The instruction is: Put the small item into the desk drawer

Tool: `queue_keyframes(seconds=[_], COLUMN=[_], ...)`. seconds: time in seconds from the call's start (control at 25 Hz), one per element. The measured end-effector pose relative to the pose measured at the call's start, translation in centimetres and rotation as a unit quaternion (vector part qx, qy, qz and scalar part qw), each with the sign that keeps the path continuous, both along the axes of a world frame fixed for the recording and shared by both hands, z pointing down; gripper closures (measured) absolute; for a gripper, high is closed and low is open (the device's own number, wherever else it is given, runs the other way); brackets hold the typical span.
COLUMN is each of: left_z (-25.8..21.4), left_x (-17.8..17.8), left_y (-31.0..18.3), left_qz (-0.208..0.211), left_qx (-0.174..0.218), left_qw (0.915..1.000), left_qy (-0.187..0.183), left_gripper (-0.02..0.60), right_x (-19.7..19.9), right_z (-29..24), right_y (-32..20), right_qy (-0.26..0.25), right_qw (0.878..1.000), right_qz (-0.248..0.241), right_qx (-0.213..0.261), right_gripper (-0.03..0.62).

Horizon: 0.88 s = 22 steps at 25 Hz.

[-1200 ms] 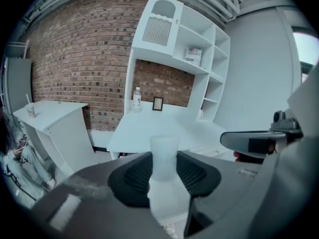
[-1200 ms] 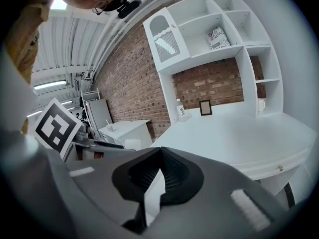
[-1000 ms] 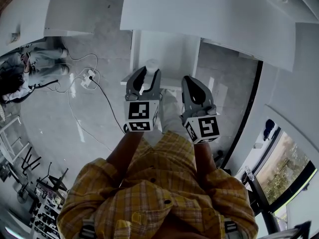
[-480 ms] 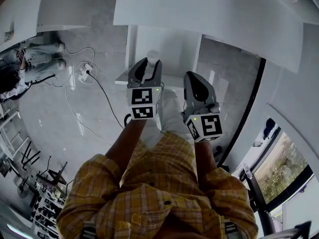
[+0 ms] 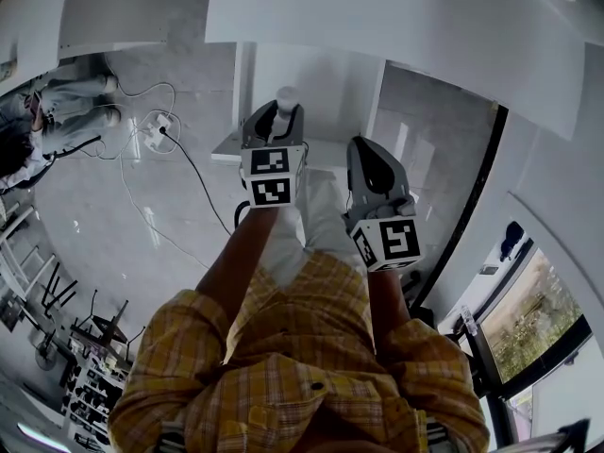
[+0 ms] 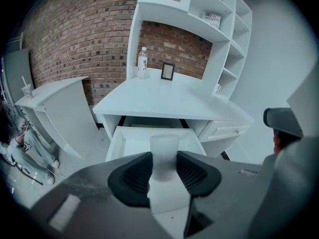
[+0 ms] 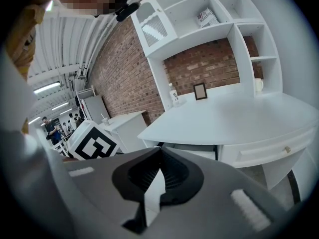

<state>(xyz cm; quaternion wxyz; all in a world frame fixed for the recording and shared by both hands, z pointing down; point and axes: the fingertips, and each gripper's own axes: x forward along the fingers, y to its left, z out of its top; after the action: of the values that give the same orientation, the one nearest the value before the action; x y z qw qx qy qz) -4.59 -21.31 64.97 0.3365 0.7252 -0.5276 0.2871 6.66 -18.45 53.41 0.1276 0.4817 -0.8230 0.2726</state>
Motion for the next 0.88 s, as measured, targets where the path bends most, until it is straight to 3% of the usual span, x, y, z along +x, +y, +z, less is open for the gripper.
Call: queue_keyframes(seconds=[0.52,0.88], left_z=[5.7,9.1], left_x=[1.3,1.3], left_y=[0.0,-0.8], left_qz=[0.002,-0.012], left_qx=[-0.064,-0.125], left_qw=[0.998,0.9921], left_qy=[-0.001,0.004], left_gripper=[0.417,0.416], right_x=[0.7,0.5], right_z=[2.5,3.6], right_y=[0.4,0.3], right_qy=[0.0,-0.003], right_qw=[1.0,1.0], right_qz=[0.003,-0.005], right_qx=[-0.02,-0.03], right_gripper=[0.595,0.595])
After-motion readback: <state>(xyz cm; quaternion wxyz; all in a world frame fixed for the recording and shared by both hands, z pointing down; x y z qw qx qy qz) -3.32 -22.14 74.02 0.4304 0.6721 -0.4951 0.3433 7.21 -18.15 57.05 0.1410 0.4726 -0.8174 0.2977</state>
